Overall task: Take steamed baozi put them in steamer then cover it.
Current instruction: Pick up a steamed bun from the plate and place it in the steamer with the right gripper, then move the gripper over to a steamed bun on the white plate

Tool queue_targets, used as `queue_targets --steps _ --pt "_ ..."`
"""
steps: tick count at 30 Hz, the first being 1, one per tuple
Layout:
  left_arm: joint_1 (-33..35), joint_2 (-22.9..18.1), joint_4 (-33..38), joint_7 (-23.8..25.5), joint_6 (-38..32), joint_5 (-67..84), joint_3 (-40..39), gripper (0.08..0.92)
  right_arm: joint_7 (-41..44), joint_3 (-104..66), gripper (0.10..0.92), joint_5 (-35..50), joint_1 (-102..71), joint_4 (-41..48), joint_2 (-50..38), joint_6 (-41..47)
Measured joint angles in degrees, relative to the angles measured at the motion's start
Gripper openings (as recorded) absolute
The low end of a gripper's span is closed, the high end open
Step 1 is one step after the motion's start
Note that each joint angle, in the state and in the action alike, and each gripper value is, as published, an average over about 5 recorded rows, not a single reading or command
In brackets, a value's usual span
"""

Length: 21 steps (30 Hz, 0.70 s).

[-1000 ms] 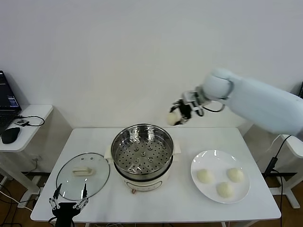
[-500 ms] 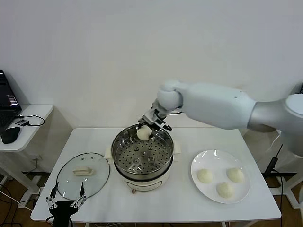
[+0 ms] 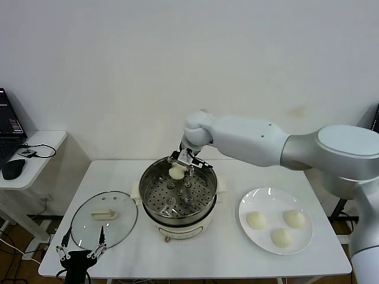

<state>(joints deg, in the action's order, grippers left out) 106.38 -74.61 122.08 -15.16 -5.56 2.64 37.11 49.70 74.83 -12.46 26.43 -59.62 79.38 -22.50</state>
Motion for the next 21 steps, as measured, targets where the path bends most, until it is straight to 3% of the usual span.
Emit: queue_targets --steps 10,21 --pt "0.2 -0.1 0.4 -0.2 -0.6 -0.2 0.5 0.823 -0.3 -0.8 0.814 -0.7 0.0 1.4 -0.1 -0.6" --pt "0.0 0.7 1.1 0.3 -0.5 -0.2 0.2 0.823 5.8 -1.5 0.823 14.9 8.9 -14.0 -12.7 19.7"
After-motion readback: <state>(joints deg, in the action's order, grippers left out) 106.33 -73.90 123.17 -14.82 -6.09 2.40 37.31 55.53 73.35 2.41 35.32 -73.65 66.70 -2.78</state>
